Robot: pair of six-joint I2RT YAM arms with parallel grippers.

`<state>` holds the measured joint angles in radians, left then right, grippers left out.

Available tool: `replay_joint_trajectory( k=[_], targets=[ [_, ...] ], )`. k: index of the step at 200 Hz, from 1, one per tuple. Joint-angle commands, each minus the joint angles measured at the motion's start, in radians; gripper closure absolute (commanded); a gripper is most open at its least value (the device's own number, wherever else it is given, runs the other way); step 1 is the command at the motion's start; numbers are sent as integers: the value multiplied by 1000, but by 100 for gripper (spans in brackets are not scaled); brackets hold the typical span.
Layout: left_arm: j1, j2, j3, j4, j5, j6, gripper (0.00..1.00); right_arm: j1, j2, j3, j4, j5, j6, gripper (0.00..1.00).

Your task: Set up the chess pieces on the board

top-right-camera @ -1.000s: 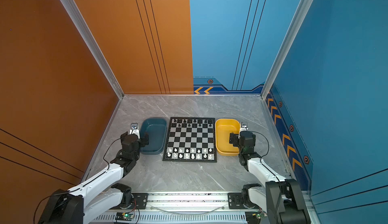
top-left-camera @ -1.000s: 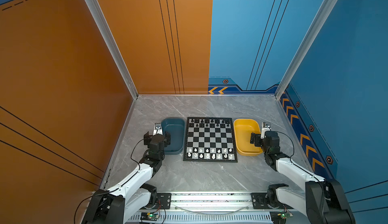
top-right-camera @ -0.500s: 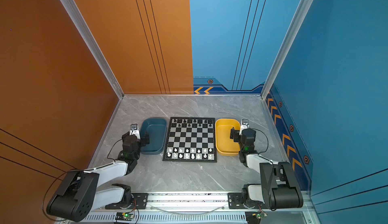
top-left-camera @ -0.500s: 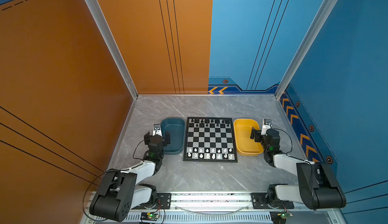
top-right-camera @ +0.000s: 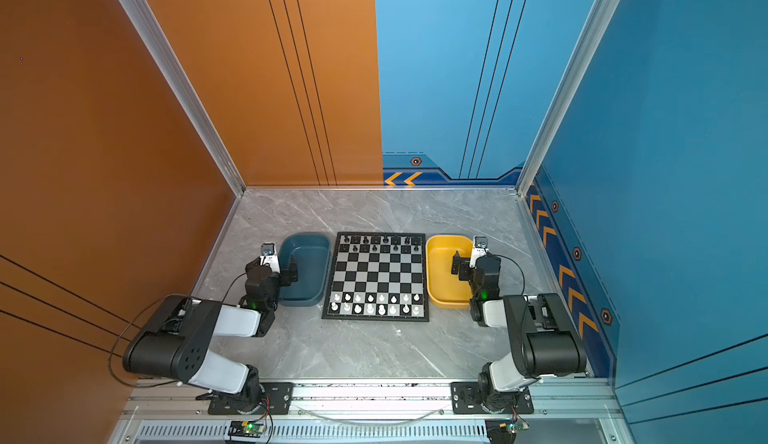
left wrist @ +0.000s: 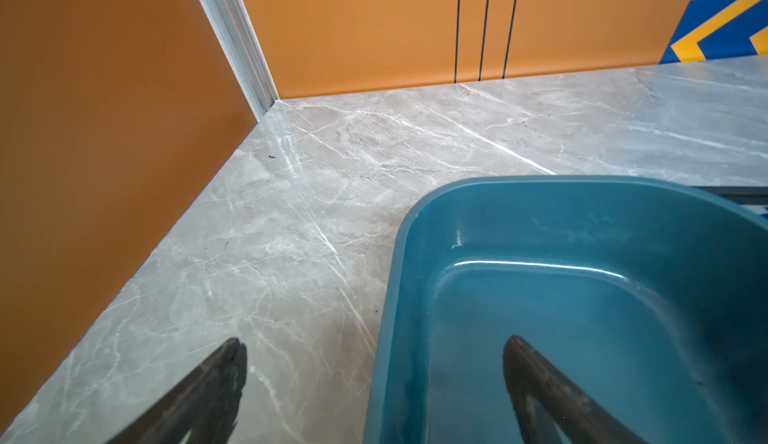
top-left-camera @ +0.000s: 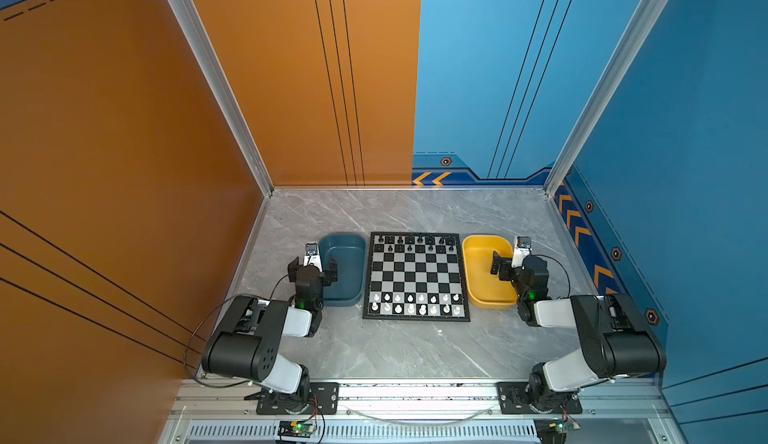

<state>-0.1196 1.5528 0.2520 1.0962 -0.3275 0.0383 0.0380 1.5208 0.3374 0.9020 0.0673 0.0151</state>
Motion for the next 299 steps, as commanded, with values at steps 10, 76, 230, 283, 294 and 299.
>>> replay_joint_trajectory(
  k=[10, 76, 230, 283, 294, 299],
  targets=[
    [10, 15, 1, 79, 36, 10, 2, -17, 6, 31, -13, -44, 9, 0],
    [54, 10, 121, -159, 59, -35, 2, -32, 10, 48, -47, -14, 39, 0],
    [63, 7, 123, -166, 72, -41, 2, -30, 10, 49, -45, -13, 39, 0],
    [63, 9, 124, -166, 72, -41, 2, -30, 10, 48, -46, -13, 40, 0],
    [63, 9, 124, -167, 72, -41, 2, -31, 10, 48, -46, -14, 40, 0],
    [63, 9, 123, -167, 71, -41, 2, -31, 10, 48, -46, -13, 39, 0]
  ],
)
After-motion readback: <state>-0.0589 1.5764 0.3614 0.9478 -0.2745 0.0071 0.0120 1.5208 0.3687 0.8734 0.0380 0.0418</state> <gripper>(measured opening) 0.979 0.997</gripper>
